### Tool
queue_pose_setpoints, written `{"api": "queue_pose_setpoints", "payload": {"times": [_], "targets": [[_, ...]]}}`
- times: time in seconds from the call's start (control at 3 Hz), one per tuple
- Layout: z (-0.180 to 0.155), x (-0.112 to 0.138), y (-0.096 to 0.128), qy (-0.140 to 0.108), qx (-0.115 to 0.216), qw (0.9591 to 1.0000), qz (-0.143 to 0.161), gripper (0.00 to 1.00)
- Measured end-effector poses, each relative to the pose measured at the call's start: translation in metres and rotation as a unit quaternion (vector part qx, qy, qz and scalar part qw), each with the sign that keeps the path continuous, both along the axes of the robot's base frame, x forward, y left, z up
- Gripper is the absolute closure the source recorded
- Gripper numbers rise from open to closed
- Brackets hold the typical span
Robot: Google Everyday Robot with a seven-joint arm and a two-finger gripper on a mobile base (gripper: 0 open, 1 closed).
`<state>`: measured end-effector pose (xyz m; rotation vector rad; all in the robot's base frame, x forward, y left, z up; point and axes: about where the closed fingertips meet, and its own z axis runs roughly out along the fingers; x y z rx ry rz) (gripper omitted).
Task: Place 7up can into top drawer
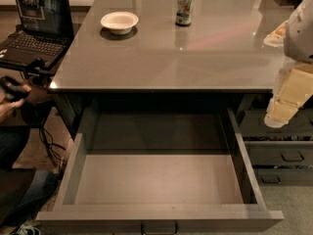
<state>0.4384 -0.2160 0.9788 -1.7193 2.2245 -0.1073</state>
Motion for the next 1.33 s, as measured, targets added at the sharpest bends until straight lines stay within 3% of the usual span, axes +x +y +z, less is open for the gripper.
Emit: {"api": "queue_pose_setpoints", "payload": {"times": [0.67, 1.0, 1.33], "targets": [[0.008, 0.014, 0.006, -0.007, 0.002, 1.0, 0.003, 0.0], [0.015, 0.03, 0.007, -0.04, 0.05, 0.9978, 0.017, 0.0], [0.03, 0.087, -0.002, -0.101, 0.115, 0.9883, 0.0, 0.0]]}}
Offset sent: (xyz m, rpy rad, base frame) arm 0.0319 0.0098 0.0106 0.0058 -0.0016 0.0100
